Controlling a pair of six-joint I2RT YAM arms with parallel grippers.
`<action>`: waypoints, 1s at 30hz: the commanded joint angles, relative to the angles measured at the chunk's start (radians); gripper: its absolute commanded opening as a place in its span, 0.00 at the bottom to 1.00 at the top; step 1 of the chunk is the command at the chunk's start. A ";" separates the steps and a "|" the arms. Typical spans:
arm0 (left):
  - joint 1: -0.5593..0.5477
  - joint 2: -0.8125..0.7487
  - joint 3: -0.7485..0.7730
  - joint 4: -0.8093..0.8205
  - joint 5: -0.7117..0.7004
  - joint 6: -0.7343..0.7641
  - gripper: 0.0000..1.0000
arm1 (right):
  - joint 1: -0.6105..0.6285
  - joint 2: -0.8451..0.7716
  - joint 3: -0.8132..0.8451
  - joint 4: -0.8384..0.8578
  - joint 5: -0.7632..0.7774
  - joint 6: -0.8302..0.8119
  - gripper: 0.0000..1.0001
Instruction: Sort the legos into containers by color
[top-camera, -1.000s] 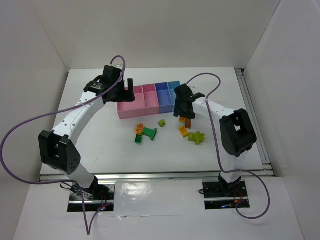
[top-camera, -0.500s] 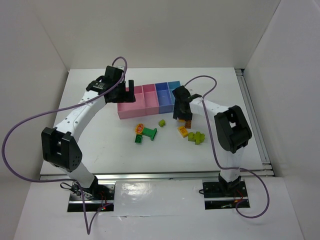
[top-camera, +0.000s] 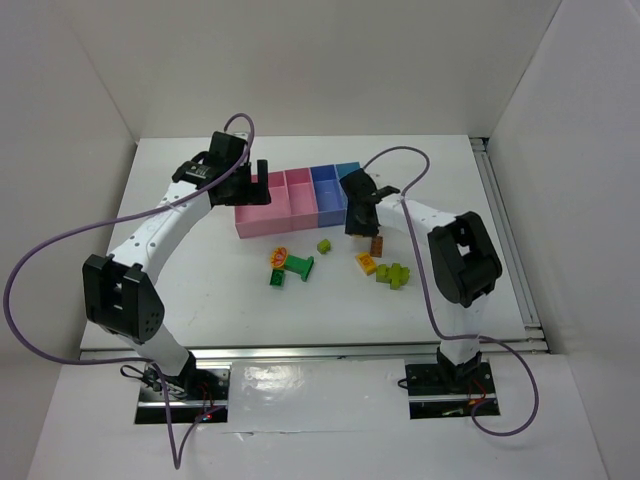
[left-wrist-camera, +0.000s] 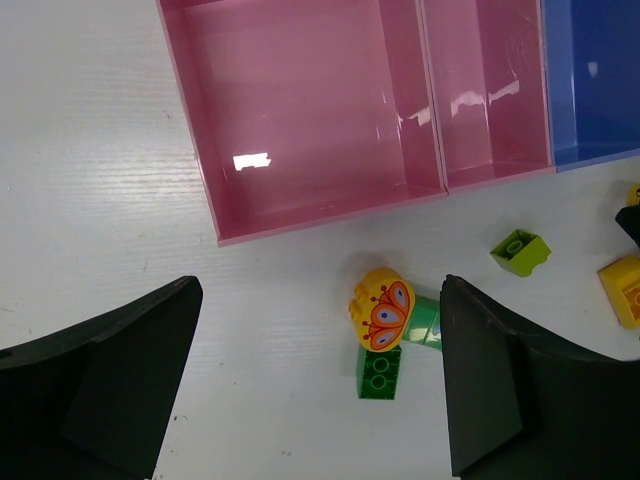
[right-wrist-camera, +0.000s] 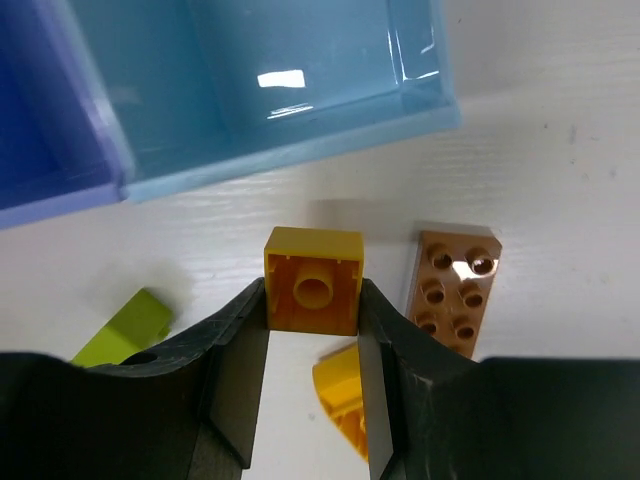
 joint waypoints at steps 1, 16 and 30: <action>-0.002 -0.029 0.003 0.000 -0.011 -0.002 1.00 | 0.017 -0.145 0.055 -0.011 0.051 -0.015 0.36; -0.002 -0.049 -0.066 -0.011 0.045 -0.046 1.00 | -0.068 0.172 0.556 -0.061 0.083 -0.102 0.68; -0.002 -0.071 -0.075 -0.020 0.016 -0.037 1.00 | -0.006 -0.263 -0.045 0.003 -0.001 -0.110 0.74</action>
